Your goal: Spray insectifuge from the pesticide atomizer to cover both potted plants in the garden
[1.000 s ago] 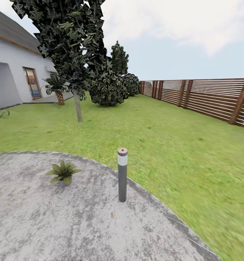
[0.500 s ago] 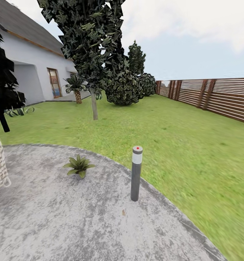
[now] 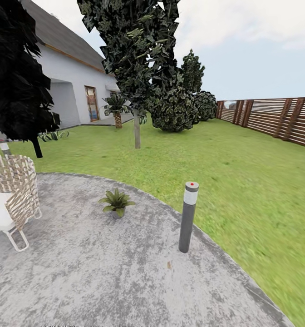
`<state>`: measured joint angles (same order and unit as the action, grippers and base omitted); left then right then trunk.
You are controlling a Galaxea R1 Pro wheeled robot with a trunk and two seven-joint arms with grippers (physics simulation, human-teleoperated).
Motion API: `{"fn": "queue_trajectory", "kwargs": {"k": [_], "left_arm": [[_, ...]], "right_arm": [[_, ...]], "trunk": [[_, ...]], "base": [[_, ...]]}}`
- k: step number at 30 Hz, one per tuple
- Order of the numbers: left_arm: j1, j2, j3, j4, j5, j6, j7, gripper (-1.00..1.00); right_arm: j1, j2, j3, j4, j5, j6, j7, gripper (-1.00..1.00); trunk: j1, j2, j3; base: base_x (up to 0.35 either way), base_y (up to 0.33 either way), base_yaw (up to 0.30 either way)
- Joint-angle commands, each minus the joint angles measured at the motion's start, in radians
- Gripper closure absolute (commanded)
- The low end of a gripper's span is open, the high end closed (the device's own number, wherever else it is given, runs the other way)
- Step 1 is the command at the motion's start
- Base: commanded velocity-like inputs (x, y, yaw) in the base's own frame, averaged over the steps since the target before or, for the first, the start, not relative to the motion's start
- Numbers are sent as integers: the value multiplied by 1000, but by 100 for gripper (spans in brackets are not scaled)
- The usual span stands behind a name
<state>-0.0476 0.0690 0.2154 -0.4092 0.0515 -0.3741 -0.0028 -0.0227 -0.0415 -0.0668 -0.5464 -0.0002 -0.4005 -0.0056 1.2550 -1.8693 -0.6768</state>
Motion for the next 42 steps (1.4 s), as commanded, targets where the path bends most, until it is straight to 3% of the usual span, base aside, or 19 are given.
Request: {"fn": "queue_trajectory", "kwargs": {"k": [1, 20, 42], "left_arm": [[-1, 0, -1, 1, 5, -3, 0, -100], [-1, 0, -1, 1, 5, -3, 0, -100], [-1, 0, 0, 1, 4, -3, 0, -100]], "right_arm": [[0, 0, -1, 0, 0, -3, -1, -100], [0, 0, -1, 0, 2, -3, -1, -100], [0, 0, 1, 0, 2, -3, -1, -100]], "trunk": [[4, -8, -4], [77, -141, -64], [77, -141, -64]], "base": [[0, 0, 280], [0, 0, 279], [0, 0, 280]]}}
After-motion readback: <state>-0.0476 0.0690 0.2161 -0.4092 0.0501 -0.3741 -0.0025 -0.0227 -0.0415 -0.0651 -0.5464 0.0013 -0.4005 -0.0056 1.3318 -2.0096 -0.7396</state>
